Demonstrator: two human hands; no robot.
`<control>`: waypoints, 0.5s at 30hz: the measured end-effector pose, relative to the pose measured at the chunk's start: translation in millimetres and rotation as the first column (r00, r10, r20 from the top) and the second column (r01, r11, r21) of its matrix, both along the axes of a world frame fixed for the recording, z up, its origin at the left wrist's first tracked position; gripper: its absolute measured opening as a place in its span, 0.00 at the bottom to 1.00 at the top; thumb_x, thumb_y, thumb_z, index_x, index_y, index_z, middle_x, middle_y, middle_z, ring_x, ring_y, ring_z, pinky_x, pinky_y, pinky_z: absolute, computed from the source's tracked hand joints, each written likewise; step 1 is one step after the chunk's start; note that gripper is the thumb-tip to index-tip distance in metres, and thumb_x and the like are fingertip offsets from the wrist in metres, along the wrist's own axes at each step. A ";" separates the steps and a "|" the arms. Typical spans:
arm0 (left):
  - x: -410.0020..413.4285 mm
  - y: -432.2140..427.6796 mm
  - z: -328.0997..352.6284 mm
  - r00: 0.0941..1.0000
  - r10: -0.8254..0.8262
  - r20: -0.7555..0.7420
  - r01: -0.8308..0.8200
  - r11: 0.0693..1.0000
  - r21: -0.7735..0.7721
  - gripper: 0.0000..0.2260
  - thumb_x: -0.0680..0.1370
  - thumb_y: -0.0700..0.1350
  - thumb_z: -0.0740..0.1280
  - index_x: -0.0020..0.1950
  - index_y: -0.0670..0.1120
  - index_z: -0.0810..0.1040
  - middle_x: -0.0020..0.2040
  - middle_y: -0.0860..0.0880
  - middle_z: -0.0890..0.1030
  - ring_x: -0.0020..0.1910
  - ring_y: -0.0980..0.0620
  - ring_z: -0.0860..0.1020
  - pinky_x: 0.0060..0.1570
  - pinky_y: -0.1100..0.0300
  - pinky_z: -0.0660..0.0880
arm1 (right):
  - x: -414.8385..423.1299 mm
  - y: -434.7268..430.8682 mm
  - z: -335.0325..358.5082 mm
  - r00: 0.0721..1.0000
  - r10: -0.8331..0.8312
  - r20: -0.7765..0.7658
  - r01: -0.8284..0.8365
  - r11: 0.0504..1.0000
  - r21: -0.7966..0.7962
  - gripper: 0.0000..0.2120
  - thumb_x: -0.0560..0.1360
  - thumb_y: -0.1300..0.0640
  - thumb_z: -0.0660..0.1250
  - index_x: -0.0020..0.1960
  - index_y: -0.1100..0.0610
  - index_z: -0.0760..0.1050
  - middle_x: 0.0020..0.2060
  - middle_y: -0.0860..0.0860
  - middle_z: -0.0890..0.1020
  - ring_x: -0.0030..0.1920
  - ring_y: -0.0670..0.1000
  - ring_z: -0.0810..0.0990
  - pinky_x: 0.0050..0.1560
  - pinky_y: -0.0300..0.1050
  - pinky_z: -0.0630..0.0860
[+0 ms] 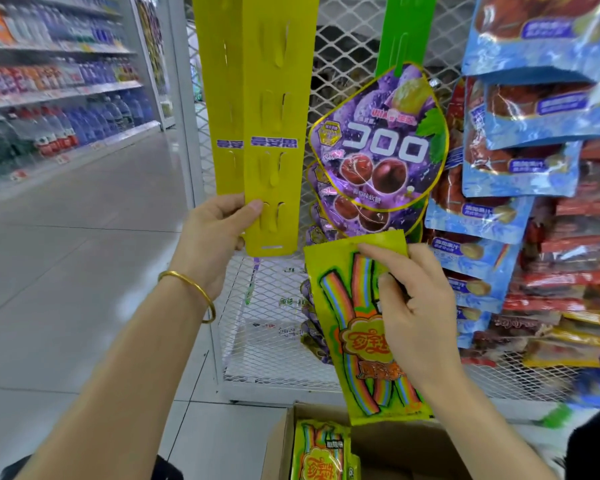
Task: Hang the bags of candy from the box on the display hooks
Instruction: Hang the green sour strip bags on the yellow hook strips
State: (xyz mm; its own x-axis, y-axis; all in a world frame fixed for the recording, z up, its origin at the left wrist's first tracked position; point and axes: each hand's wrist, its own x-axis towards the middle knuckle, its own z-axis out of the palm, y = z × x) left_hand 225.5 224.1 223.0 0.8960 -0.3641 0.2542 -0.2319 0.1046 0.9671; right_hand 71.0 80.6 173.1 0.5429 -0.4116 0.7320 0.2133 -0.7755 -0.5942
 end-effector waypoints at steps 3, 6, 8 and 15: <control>-1.2 -0.9 3.0 0.998 -0.056 -0.038 0.056 0.998 0.002 0.06 0.78 0.40 0.63 0.48 0.43 0.80 0.36 0.51 0.82 0.27 0.60 0.75 0.25 0.68 0.68 | 6.8 11.9 12.5 0.997 0.070 0.032 -0.070 0.997 0.010 0.19 0.74 0.68 0.59 0.59 0.54 0.78 0.42 0.47 0.71 0.42 0.41 0.71 0.43 0.29 0.65; -4.6 0.8 7.4 0.991 -0.113 -0.076 0.114 0.994 -0.002 0.09 0.78 0.37 0.61 0.45 0.43 0.80 0.35 0.49 0.82 0.32 0.55 0.77 0.30 0.64 0.74 | 29.7 23.0 26.7 0.993 0.115 0.037 -0.117 0.991 0.065 0.20 0.74 0.70 0.58 0.61 0.55 0.76 0.43 0.51 0.70 0.41 0.43 0.70 0.43 0.29 0.66; -5.9 3.3 9.3 0.984 -0.143 -0.103 0.143 0.990 -0.003 0.09 0.77 0.37 0.61 0.49 0.39 0.81 0.45 0.40 0.83 0.41 0.46 0.77 0.45 0.52 0.77 | 45.2 28.4 32.8 0.988 0.153 -0.002 -0.153 0.984 0.096 0.22 0.75 0.70 0.57 0.63 0.55 0.75 0.42 0.49 0.68 0.39 0.44 0.69 0.41 0.30 0.65; -8.9 17.6 15.4 0.963 -0.216 -0.161 0.211 0.976 -0.050 0.17 0.78 0.43 0.60 0.61 0.33 0.73 0.62 0.28 0.71 0.52 0.39 0.73 0.63 0.35 0.64 | 68.8 39.2 30.7 0.983 0.167 -0.073 -0.158 0.982 0.107 0.23 0.74 0.71 0.57 0.66 0.55 0.72 0.48 0.51 0.70 0.43 0.39 0.69 0.48 0.29 0.66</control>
State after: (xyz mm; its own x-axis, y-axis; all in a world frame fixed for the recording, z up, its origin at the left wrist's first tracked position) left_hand 216.6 241.7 238.5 0.8288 -0.5454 0.1247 -0.0389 0.1663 0.9853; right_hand 139.8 119.8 203.8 0.6649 -0.3821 0.6418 0.2791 -0.6699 -0.6880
